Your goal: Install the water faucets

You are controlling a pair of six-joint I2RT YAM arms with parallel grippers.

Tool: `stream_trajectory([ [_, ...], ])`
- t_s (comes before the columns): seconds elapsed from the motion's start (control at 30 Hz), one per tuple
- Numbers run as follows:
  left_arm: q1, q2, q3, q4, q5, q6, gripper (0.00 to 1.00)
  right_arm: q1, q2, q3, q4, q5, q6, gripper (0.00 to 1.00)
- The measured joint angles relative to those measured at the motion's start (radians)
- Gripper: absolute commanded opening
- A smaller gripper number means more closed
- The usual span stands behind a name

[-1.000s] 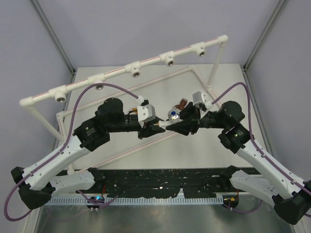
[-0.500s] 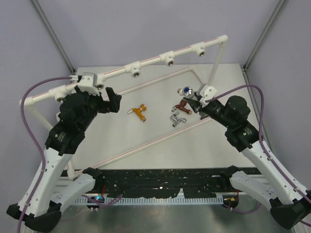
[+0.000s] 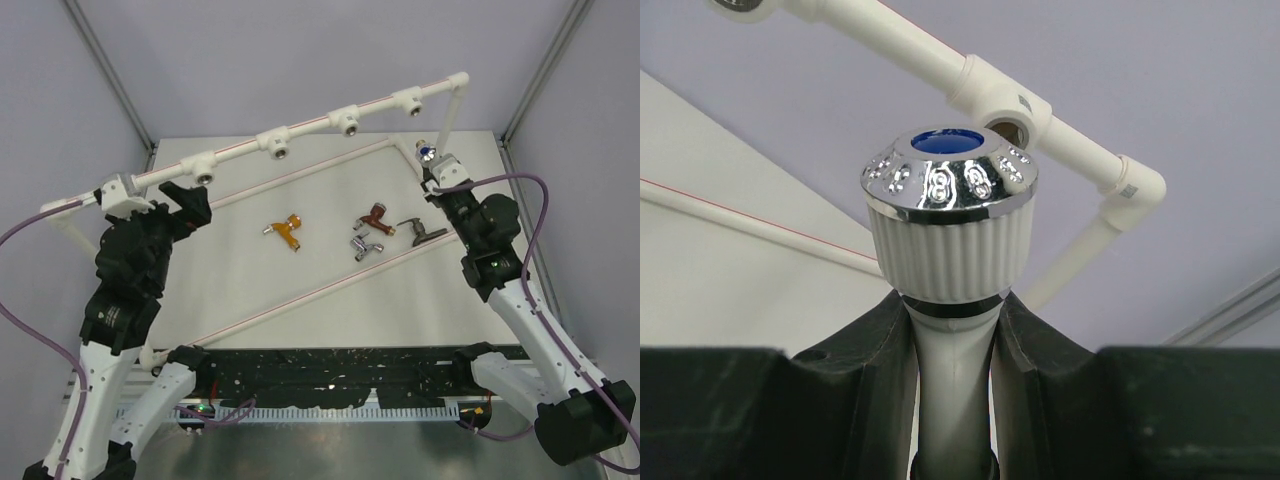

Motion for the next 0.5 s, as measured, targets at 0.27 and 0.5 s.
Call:
stream_trajectory([
  [0.27, 0.064, 0.035, -0.048, 0.163, -0.043, -0.276, 1.0, -0.012, 0.012, -0.012, 0.106, -0.028, -0.025, 0.05],
  [0.5, 0.089, 0.066, -0.142, 0.307, -0.062, -0.534, 0.98, -0.026, 0.012, -0.024, 0.142, -0.053, -0.032, 0.05],
])
